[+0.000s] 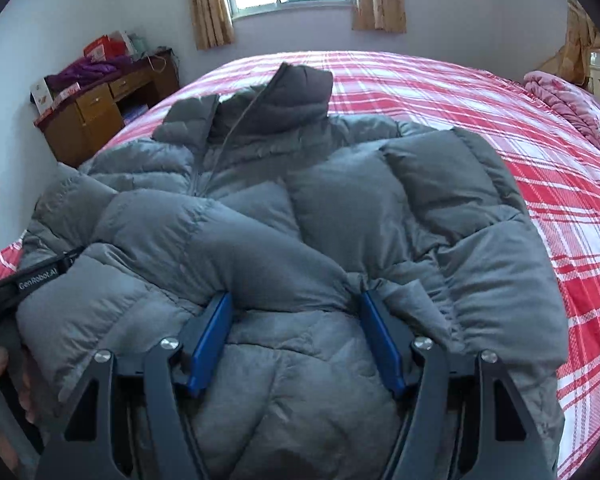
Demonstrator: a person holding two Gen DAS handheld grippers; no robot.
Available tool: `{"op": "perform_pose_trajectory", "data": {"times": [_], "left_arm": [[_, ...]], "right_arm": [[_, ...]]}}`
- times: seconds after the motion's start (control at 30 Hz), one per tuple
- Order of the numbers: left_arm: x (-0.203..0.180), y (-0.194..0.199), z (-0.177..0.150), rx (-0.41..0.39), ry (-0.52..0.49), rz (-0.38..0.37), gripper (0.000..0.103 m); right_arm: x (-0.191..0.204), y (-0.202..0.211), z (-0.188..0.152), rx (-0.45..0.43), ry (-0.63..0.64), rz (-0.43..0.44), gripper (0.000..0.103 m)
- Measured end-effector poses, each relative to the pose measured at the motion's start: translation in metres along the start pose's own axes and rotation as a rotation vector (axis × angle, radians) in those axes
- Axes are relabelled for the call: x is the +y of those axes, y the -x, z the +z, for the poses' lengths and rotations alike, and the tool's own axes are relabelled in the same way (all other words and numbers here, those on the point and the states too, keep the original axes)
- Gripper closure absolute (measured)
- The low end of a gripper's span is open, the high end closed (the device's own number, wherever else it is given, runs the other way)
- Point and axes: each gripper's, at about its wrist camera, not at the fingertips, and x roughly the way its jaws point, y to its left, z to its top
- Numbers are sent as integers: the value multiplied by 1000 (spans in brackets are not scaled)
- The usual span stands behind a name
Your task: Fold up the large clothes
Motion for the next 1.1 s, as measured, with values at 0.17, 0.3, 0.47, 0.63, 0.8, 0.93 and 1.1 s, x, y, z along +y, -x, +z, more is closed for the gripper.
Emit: {"op": "perform_pose_trajectory", "data": {"times": [0.17, 0.3, 0.47, 0.63, 0.8, 0.93, 1.1], "left_arm": [[0, -1, 0, 1, -6, 9, 1], [-1, -3, 1, 1, -10, 13, 1], [3, 9, 7, 32, -23, 11, 1], [23, 71, 40, -120, 0, -55, 1], [7, 63, 71, -126, 20, -65, 1], [-4, 15, 71, -41, 30, 10, 1], [-7, -26, 56, 17, -7, 54, 1]], "right_arm": [[3, -5, 0, 19, 22, -30, 33], [6, -5, 0, 19, 30, -43, 33], [8, -5, 0, 28, 43, -55, 33], [-2, 35, 25, -15, 9, -58, 33], [19, 52, 62, -101, -12, -28, 36], [36, 14, 70, -45, -22, -26, 45], [34, -31, 57, 26, -28, -27, 45]]}}
